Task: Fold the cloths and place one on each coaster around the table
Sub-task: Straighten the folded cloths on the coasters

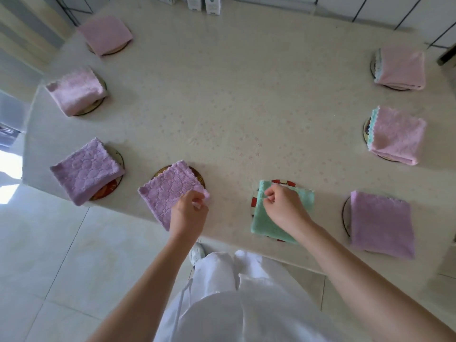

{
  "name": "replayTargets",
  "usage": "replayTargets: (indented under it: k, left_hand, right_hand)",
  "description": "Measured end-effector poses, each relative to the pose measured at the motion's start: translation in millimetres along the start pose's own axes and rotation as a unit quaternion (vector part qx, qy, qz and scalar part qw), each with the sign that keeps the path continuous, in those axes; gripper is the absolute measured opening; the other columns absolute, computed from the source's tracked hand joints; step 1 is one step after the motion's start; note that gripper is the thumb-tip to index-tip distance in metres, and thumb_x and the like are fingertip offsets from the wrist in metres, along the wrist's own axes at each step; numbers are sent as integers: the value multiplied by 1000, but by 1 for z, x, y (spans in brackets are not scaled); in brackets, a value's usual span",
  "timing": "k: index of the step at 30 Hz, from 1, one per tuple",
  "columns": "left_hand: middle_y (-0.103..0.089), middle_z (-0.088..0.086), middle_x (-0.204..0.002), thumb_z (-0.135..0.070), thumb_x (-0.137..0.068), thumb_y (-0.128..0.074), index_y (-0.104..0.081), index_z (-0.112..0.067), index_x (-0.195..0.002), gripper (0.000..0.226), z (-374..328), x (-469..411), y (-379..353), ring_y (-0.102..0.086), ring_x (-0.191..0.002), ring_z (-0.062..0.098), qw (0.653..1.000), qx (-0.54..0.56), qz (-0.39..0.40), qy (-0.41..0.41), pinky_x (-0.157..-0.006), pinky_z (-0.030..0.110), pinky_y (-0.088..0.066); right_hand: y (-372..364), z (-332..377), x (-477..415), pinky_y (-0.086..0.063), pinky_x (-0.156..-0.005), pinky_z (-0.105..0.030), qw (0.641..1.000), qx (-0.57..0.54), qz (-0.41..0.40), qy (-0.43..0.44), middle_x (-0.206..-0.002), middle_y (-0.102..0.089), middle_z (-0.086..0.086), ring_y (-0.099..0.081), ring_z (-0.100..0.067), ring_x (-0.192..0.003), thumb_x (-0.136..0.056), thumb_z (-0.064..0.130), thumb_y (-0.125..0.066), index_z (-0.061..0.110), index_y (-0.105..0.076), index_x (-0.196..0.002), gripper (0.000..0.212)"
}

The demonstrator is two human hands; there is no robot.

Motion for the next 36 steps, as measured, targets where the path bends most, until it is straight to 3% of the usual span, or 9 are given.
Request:
replayTargets:
  k: [9, 13, 18, 21, 23, 27, 30, 33, 36]
  left_hand:
    - [-62, -3, -89, -2, -82, -57, -65, -13, -97, 20, 61, -27, 63, -63, -80, 19, 1000, -7, 10, -20, -71, 30, -53]
    - [-61, 1, -90, -2, -79, -56, -65, -10, -91, 16, 84, -35, 70, -58, -80, 21, 999, -25, 33, -29, -67, 28, -45]
    - [-62, 2, -82, -10, -81, -59, -55, -12, -84, 5, 105, -30, 69, -56, -74, 21, 996, 7, 64, 59, -61, 30, -41]
    - [-70, 10, -80, -16, -81, -62, -57, -10, -90, 11, 113, -27, 60, -66, -66, 20, 963, 129, 124, 200, -66, 33, -53]
    - [-69, 12, -73, -14, -80, -64, -62, -4, -87, 12, 114, -26, 56, -60, -55, 19, 937, 198, 156, 241, -62, 31, -51]
    - [-54, 14, -74, -7, -77, -63, -59, -1, -80, 8, 111, -24, 55, -50, -64, 23, 897, 292, 185, 275, -61, 30, -44]
    - [-58, 17, -76, -6, -80, -63, -61, 3, -82, 10, 110, -23, 58, -57, -68, 26, 868, 339, 195, 306, -64, 28, -49]
    - [-60, 14, -75, -3, -85, -60, -61, 3, -82, 7, 105, -20, 65, -58, -70, 26, 849, 379, 204, 306, -62, 25, -53]
    - [-59, 14, -85, -2, -86, -58, -60, -1, -91, 6, 102, -24, 74, -56, -77, 24, 867, 369, 191, 276, -68, 26, -52]
  right_hand:
    - [-73, 110, -24, -44, -85, -29, 999, 23, 22, 25, -105, -68, -10, -60, -28, -102, -86, 14, -52, 9, -63, -104, 21]
    - [-96, 135, -31, -44, -84, -29, 999, 26, 8, 17, -104, -67, -12, -60, -29, -100, -85, 15, -56, 8, -62, -103, 21]
    - [-110, 143, -38, -42, -84, -30, 998, 57, 10, -13, -111, -64, -15, -58, -30, -104, -86, 17, -55, 4, -60, -110, 27]
    - [-112, 144, -39, -42, -85, -32, 997, 70, 10, -31, -112, -64, -18, -57, -32, -106, -87, 18, -54, 2, -59, -110, 29]
    - [-111, 144, -39, -43, -83, -33, 996, 70, 14, -44, -110, -64, -19, -58, -34, -104, -87, 19, -53, 1, -59, -108, 28]
    - [-109, 146, -40, -37, -66, -30, 996, 42, 27, -79, -86, -62, -17, -58, -31, -84, -87, 24, -52, 2, -60, -92, 23]
    - [-109, 151, -39, -33, -62, -29, 996, 12, 37, -85, -74, -56, -13, -52, -28, -74, -87, 24, -52, 7, -57, -78, 20]
    - [-106, 155, -37, -38, -68, -29, 996, -49, 33, -64, -82, -60, -9, -56, -27, -82, -87, 22, -55, 8, -63, -91, 16]
    - [-102, 152, -31, -42, -75, -30, 993, -109, 19, -49, -92, -62, -4, -57, -23, -88, -86, 22, -59, 12, -62, -105, 22]
Point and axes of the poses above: each hand's wrist, its own x-axis away from the middle knuckle, its own y-axis out of the back of the hand, z = x × y, the point moved 4 cm from there along -x, towards the middle knuckle
